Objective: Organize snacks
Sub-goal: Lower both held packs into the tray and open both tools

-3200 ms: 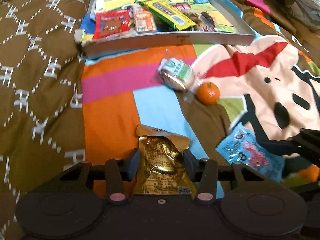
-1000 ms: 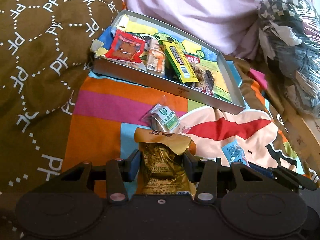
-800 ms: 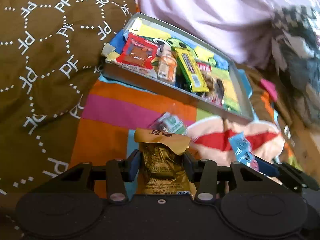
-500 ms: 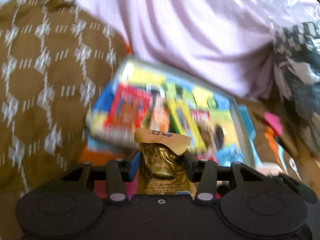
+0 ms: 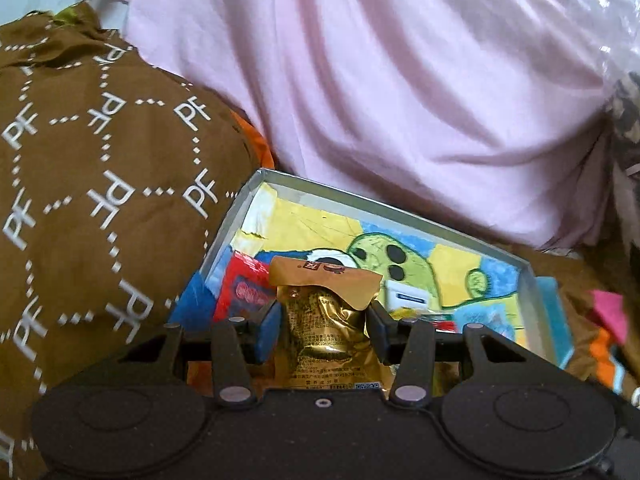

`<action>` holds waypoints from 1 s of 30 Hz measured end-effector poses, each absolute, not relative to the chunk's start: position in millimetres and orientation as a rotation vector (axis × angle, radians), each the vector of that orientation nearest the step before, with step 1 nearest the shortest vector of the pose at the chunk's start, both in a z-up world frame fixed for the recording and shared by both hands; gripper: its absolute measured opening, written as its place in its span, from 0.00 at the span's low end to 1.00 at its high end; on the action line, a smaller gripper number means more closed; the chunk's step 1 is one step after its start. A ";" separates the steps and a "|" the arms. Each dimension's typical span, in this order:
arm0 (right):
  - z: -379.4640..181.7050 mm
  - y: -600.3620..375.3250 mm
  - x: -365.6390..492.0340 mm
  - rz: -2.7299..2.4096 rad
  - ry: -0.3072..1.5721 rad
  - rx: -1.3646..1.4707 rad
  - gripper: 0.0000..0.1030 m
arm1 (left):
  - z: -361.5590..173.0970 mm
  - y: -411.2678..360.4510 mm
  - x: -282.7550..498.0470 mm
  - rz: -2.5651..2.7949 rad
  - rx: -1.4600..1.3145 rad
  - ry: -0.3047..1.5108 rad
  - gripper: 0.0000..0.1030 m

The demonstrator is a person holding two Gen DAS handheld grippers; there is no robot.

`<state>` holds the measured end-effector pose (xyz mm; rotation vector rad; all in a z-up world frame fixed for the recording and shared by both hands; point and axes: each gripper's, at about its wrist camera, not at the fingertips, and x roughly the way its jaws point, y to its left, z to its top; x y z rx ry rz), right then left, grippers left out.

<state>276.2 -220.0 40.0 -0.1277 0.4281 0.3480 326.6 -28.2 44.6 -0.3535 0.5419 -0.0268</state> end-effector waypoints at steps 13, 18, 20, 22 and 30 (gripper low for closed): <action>16.5 -225.8 322.5 0.312 0.507 -0.047 0.62 | 18.6 -27.9 362.9 0.014 -0.260 0.613 0.50; 18.4 -230.1 322.7 0.306 0.504 -0.032 0.64 | 19.6 -23.0 361.9 0.033 -0.250 0.631 0.66; 21.6 -229.5 320.8 0.305 0.489 -0.038 0.66 | 21.3 -22.0 358.6 0.035 -0.256 0.627 0.77; 25.3 -228.8 315.9 0.306 0.472 -0.041 0.71 | 25.0 -21.6 353.4 0.039 -0.259 0.615 0.81; 42.0 -231.3 278.9 0.312 0.361 -0.068 0.90 | 45.7 -21.2 315.9 0.042 -0.231 0.523 0.95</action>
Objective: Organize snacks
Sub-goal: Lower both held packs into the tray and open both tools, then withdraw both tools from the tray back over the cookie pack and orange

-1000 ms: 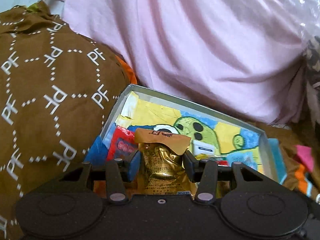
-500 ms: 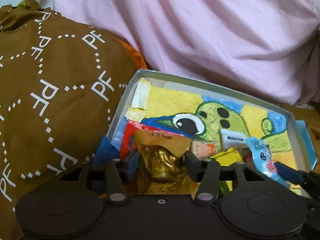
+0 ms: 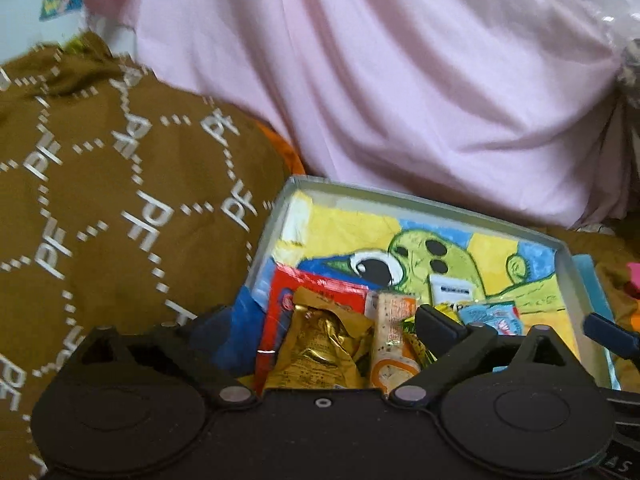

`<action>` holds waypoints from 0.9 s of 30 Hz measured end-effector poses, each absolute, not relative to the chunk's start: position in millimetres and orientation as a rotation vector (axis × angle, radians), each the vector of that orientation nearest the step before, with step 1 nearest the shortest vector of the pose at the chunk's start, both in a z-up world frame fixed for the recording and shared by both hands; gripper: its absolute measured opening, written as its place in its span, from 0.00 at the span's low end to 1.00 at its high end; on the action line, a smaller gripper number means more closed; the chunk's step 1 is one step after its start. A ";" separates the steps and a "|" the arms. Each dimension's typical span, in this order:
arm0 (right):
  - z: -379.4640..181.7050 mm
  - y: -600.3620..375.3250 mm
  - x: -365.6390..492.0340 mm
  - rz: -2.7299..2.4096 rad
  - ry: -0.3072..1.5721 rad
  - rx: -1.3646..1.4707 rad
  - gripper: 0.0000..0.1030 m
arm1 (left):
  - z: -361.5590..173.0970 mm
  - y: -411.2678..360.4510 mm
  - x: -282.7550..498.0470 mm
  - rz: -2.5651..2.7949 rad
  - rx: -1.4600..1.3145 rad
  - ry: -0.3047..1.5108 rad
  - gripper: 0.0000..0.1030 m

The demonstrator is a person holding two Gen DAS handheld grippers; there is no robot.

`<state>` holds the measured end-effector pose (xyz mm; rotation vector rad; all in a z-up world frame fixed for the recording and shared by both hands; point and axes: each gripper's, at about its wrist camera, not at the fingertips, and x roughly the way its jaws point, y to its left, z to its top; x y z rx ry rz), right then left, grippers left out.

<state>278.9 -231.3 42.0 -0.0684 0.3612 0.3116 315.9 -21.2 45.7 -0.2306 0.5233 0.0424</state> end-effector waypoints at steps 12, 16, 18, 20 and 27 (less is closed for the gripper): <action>50.1 -256.8 195.4 0.266 0.319 -0.085 1.00 | 57.8 -29.5 232.7 -0.010 -0.161 0.397 0.99; 54.8 -261.1 169.9 0.267 0.298 -0.078 1.00 | 58.4 -33.0 205.5 -0.024 -0.120 0.374 0.99; 56.8 -261.8 158.6 0.267 0.287 -0.065 1.00 | 58.5 -34.7 192.0 -0.028 -0.102 0.369 0.99; 58.8 -262.1 147.6 0.268 0.276 -0.051 1.00 | 58.3 -36.0 179.6 -0.030 -0.087 0.369 0.99; 62.2 -256.6 104.9 0.270 0.210 -0.058 1.00 | 52.8 -35.3 136.1 -0.022 -0.038 0.374 0.99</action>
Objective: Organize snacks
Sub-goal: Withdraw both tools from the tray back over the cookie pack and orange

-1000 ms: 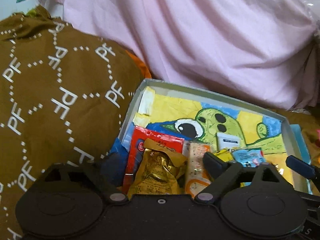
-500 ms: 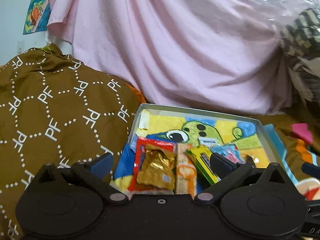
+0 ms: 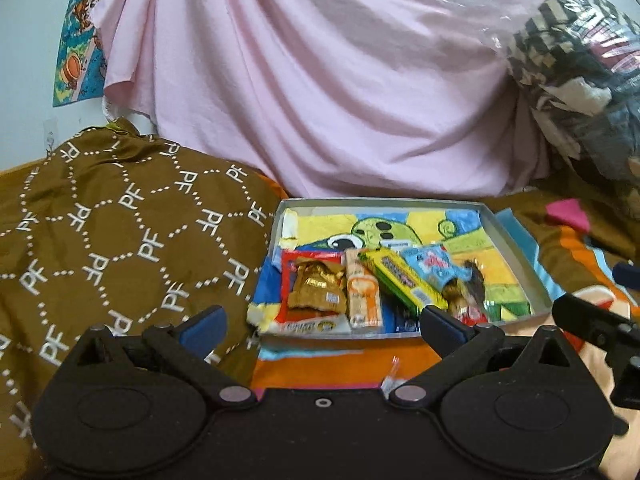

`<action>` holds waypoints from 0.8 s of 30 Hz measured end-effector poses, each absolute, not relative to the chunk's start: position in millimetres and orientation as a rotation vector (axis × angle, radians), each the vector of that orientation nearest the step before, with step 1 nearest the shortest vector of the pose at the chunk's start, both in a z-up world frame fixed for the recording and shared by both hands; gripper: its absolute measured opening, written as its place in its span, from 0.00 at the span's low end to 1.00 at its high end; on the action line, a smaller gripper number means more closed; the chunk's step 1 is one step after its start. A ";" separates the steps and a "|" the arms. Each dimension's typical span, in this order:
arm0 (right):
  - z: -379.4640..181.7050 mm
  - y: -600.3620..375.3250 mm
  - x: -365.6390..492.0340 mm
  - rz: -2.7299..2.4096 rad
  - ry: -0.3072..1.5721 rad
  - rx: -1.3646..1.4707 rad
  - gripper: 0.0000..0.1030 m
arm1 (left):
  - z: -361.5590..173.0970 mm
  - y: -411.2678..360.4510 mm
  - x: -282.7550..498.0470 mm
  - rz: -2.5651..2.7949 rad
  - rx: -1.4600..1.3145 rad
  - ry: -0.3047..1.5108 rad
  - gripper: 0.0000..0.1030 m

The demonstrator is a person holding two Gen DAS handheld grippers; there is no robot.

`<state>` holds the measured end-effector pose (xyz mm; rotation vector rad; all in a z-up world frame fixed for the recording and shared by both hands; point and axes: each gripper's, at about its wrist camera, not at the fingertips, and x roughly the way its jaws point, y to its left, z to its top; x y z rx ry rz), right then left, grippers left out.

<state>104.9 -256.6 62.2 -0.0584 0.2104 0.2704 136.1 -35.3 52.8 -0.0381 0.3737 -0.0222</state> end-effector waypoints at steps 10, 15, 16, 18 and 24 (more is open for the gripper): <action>43.8 -247.3 57.5 0.314 0.257 -0.088 1.00 | 33.8 -25.0 93.5 0.004 -0.012 0.425 0.99; 31.5 -243.7 44.9 0.331 0.311 -0.098 1.00 | 21.8 -19.3 77.3 0.012 -0.005 0.466 0.99; 28.5 -242.8 43.0 0.331 0.323 -0.101 1.00 | 19.7 -18.2 74.3 0.013 -0.009 0.477 0.99; 22.9 -241.2 39.6 0.325 0.349 -0.115 1.00 | 15.6 -16.3 68.9 0.018 -0.021 0.493 0.99; 4.6 -237.5 37.0 0.279 0.472 -0.146 1.00 | -2.0 -16.4 61.7 0.022 0.020 0.555 0.99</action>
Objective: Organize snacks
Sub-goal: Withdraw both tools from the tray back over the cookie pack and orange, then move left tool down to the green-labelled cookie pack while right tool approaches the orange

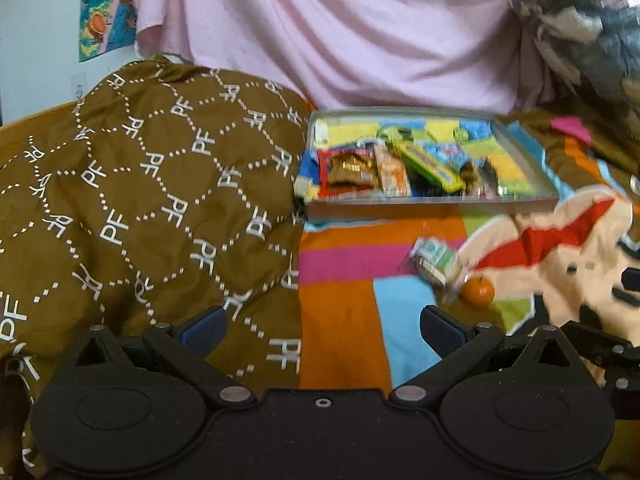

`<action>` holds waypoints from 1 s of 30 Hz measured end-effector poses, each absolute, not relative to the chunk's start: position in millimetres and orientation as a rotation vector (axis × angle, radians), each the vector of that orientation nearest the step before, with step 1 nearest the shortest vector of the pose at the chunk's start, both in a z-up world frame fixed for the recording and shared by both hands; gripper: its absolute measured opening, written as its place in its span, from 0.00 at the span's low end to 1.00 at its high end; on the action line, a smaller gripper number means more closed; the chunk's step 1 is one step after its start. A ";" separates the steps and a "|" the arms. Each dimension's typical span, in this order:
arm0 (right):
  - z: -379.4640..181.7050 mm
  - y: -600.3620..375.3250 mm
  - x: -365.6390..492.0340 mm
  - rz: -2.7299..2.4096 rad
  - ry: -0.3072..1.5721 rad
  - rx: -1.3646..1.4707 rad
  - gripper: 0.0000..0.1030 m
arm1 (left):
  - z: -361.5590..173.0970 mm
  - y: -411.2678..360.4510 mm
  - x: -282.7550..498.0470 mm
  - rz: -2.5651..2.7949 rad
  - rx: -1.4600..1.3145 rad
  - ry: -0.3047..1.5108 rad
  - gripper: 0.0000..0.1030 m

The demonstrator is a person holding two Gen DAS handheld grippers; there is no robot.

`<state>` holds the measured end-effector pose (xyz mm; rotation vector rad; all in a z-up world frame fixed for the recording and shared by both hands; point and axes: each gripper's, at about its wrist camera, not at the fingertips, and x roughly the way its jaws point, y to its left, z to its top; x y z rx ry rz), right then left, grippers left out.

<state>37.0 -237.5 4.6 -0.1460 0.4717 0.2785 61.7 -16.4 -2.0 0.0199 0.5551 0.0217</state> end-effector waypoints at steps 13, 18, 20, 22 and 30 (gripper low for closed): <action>-19.4 -235.4 41.7 0.267 0.602 -0.161 1.00 | -14.8 -20.6 71.7 -0.011 0.055 0.635 0.99; -22.6 -235.8 44.0 0.268 0.618 -0.160 1.00 | -18.4 -22.5 73.8 -0.021 0.060 0.647 0.99; -23.7 -236.3 45.6 0.268 0.628 -0.159 1.00 | -19.9 -22.3 74.7 -0.027 0.057 0.655 0.99; -24.6 -236.6 46.6 0.273 0.640 -0.163 1.00 | -21.7 -22.0 75.6 -0.038 0.052 0.663 0.99; -27.7 -239.9 49.1 0.301 0.661 -0.158 1.00 | -28.1 -24.1 81.1 -0.065 0.045 0.689 0.99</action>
